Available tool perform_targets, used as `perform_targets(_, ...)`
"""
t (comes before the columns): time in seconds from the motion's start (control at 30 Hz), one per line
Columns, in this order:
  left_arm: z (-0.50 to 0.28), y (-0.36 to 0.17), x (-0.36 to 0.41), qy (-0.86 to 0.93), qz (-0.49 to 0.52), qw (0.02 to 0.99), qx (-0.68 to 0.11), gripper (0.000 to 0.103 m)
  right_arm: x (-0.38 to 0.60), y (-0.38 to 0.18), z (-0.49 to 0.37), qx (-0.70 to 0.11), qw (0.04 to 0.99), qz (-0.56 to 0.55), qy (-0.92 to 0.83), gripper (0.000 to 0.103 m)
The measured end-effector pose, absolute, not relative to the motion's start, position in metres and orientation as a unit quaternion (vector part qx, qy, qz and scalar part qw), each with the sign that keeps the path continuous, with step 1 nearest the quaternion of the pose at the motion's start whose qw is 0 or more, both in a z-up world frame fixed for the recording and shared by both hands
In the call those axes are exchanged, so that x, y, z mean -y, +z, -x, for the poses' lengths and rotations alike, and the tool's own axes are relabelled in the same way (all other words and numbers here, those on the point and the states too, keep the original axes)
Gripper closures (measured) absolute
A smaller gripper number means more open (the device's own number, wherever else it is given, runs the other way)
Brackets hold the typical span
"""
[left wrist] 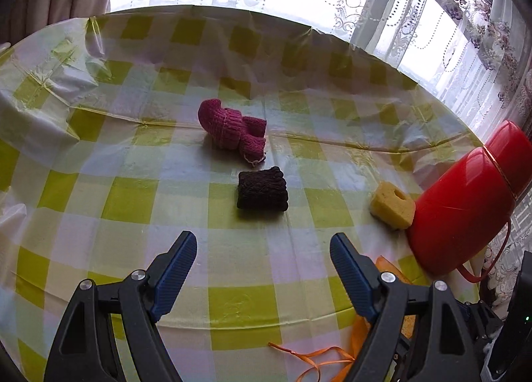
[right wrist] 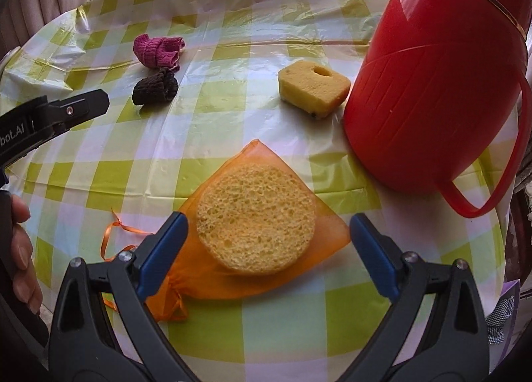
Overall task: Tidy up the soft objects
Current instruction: 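Grasp the dark brown knit item with the left tool while the right tool grasps the orange mesh bag, then carry the brown knit item and orange mesh bag over the white box and release both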
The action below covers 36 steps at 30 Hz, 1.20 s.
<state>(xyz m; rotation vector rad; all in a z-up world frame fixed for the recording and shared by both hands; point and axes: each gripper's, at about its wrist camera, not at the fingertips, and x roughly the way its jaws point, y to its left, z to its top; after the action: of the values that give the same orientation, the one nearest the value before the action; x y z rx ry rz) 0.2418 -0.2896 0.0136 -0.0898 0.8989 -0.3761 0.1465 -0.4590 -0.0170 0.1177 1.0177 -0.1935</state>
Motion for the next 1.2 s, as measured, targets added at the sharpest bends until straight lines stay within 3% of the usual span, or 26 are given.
perform_targets(0.57, -0.309, -0.032, 0.328, -0.173, 0.025, 0.868, -0.465, 0.020, 0.463, -0.037, -0.157, -0.503, 0.857, -0.070, -0.091, 0.005)
perform_targets(0.6, -0.311, -0.034, 0.329, -0.172, 0.025, 0.867, -0.467, 0.021, 0.463, -0.039, -0.158, -0.504, 0.856, -0.071, -0.090, 0.005)
perform_targets(0.67, -0.313, -0.035, 0.333, -0.166, 0.011, 0.870, -0.465, 0.034, 0.463, -0.039, -0.158, -0.502, 0.857, -0.067, -0.091, 0.005)
perform_targets(0.73, -0.313, -0.034, 0.337, -0.162, -0.005, 0.872, -0.461, 0.055, 0.463, -0.040, -0.158, -0.501, 0.858, -0.066, -0.090, 0.006)
perform_targets(0.83, -0.311, -0.034, 0.337, -0.165, -0.009, 0.872, -0.461, 0.061, 0.460, -0.037, -0.156, -0.493, 0.864, -0.060, -0.089, 0.019)
perform_targets(1.2, -0.270, -0.015, 0.318, -0.171, 0.005, 0.876, -0.452, 0.067, 0.450, -0.030, -0.147, -0.470, 0.877, -0.036, -0.089, 0.019)
